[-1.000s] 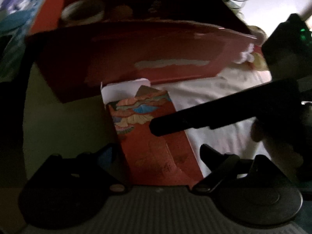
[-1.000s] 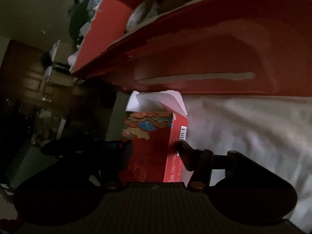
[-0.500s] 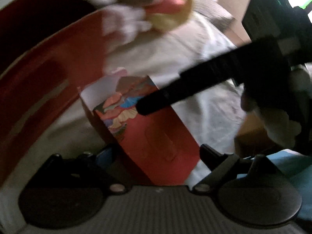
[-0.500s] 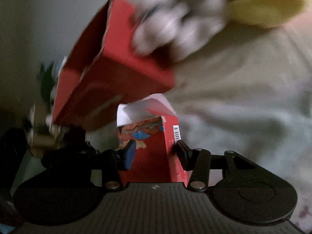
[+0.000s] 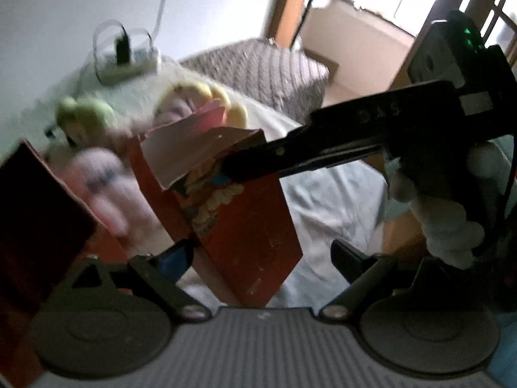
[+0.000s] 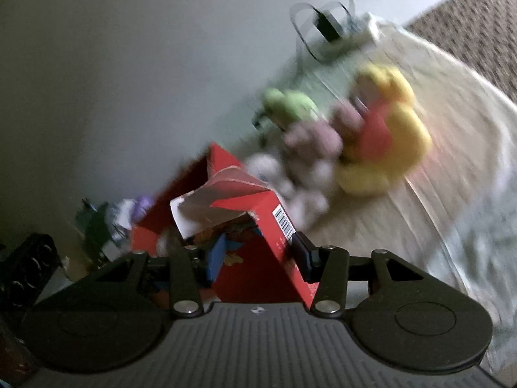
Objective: Organize objects
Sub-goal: 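Lift the tissue box with the right gripper and carry it over the red box, then lower the tissue box into the red box with the right gripper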
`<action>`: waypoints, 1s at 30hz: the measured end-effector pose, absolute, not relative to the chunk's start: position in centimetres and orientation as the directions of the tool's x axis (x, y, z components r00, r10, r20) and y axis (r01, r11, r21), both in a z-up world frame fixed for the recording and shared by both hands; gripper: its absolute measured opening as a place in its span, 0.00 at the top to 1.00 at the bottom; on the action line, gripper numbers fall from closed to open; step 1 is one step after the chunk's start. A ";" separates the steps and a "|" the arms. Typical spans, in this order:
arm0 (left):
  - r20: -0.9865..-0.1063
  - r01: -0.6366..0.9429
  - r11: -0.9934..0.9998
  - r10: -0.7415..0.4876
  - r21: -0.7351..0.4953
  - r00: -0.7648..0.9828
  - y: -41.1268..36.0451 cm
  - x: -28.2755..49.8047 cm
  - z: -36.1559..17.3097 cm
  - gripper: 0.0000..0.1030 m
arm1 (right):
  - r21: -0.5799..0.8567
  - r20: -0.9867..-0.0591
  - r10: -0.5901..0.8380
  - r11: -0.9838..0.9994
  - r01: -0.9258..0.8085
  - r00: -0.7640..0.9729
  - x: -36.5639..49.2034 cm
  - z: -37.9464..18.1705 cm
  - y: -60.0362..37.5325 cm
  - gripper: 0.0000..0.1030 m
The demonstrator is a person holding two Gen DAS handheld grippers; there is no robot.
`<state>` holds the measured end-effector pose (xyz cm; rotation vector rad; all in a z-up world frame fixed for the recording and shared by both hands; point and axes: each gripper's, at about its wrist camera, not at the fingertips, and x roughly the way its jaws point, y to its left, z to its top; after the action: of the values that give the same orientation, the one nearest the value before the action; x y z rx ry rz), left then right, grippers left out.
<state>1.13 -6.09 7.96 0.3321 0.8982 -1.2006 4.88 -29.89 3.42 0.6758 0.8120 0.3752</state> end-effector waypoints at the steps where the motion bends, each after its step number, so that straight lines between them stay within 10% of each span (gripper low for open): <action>1: -0.739 0.901 0.378 -0.666 -0.214 0.104 -5.7 1.4 8.5 0.12 | 0.686 -0.513 0.559 0.723 -0.081 0.651 5.3 4.3 -29.6 0.52; 9: -0.680 0.819 0.527 -0.688 -0.228 0.254 -1.6 6.1 10.8 0.12 | 0.654 -0.419 0.640 0.705 -0.275 0.644 10.6 7.8 -24.0 0.52; 30: -0.705 0.610 0.701 -0.639 -0.369 0.307 3.4 17.6 5.6 0.11 | 0.575 -0.570 0.593 0.782 -0.240 0.568 19.1 2.0 -15.6 0.53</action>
<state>17.58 3.42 5.60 -0.0347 0.9493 -0.8264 19.14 -15.57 1.98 0.4681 0.8322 0.5112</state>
